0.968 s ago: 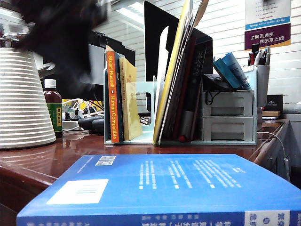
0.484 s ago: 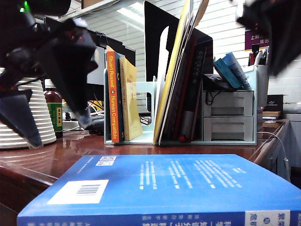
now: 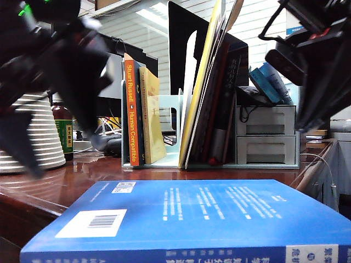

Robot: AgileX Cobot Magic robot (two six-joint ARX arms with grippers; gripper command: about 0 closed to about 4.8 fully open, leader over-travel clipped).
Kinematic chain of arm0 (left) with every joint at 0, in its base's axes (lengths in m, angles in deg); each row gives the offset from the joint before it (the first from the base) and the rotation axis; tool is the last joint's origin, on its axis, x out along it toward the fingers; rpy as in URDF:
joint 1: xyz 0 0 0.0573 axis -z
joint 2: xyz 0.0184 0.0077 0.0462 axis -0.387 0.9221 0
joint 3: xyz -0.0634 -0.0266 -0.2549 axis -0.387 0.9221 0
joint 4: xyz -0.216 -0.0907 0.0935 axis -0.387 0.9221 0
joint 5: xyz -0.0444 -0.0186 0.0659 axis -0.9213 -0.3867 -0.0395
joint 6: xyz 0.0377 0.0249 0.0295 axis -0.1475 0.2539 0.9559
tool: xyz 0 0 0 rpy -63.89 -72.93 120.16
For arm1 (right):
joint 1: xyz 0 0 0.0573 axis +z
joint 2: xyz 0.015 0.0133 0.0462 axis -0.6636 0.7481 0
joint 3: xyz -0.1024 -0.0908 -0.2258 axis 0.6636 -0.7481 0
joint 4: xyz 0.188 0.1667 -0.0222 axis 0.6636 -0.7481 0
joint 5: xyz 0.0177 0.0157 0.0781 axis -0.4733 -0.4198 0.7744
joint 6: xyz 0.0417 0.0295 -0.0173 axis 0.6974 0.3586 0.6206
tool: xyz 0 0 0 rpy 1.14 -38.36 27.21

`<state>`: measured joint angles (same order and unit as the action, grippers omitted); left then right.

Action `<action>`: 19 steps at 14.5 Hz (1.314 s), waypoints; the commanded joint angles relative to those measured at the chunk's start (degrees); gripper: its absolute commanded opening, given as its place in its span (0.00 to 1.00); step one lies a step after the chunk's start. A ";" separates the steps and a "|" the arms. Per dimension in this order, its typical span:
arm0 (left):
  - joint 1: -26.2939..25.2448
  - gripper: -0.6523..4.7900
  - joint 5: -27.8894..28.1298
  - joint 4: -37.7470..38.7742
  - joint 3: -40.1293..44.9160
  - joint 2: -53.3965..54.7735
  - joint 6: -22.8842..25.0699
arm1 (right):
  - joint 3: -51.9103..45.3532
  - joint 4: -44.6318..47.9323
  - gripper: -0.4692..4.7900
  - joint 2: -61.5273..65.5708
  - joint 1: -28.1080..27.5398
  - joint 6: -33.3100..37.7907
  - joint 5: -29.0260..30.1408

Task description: Pick up the blue book and put it on the bookshelf.

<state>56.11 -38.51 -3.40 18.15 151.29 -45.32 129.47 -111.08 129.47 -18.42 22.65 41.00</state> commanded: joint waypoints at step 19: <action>-0.02 0.11 -27.82 -38.23 19.76 -0.31 -21.31 | 0.59 7.96 0.08 -0.35 0.04 0.35 0.50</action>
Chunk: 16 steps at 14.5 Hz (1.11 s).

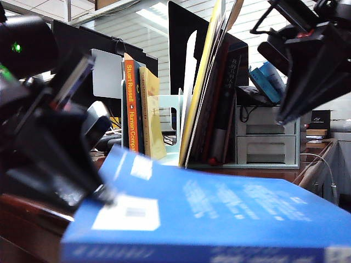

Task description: Pick up the blue book and put it on the bookshelf.

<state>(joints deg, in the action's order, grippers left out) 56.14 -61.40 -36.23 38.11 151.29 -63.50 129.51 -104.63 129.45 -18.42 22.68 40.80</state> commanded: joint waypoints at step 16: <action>-9.53 0.11 -6.40 -37.79 -0.33 -10.34 -25.81 | 14.73 9.11 1.00 -15.50 -6.73 26.51 4.52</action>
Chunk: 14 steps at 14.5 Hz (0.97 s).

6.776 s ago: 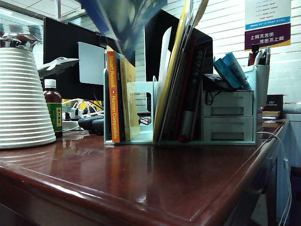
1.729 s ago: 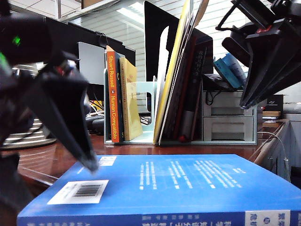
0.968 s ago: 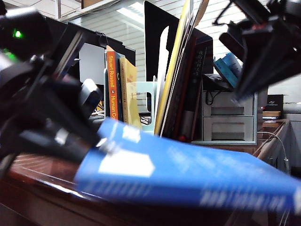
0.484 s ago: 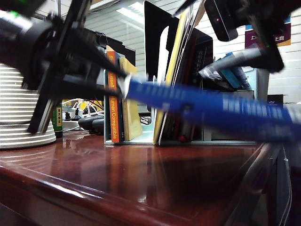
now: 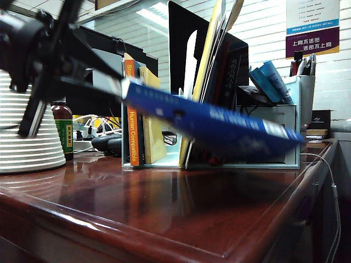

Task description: Pick up the blue book and put it on the bookshelf.

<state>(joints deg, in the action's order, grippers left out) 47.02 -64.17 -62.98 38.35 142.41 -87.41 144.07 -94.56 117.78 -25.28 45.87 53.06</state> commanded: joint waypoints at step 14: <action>-0.20 0.11 1.25 -46.40 -0.57 -1.51 -25.70 | 0.09 -3.50 1.00 -3.80 0.13 8.09 -16.20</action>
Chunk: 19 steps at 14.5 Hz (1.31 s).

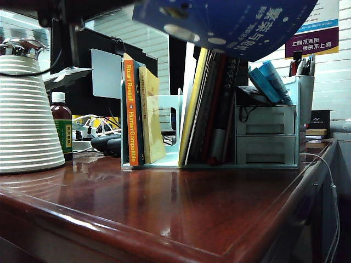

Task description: Pick up the blue book and put it on the bookshelf.

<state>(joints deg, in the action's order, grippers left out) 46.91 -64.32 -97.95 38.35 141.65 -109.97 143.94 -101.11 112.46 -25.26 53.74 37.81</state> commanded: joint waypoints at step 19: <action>-0.44 1.00 0.02 -29.18 -0.57 -0.74 -1.77 | 0.61 44.85 0.08 3.23 0.39 1.84 5.16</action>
<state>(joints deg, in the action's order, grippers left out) 46.82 -65.07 -123.24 38.24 141.30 -112.79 143.68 -64.92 116.05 -24.76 56.71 46.11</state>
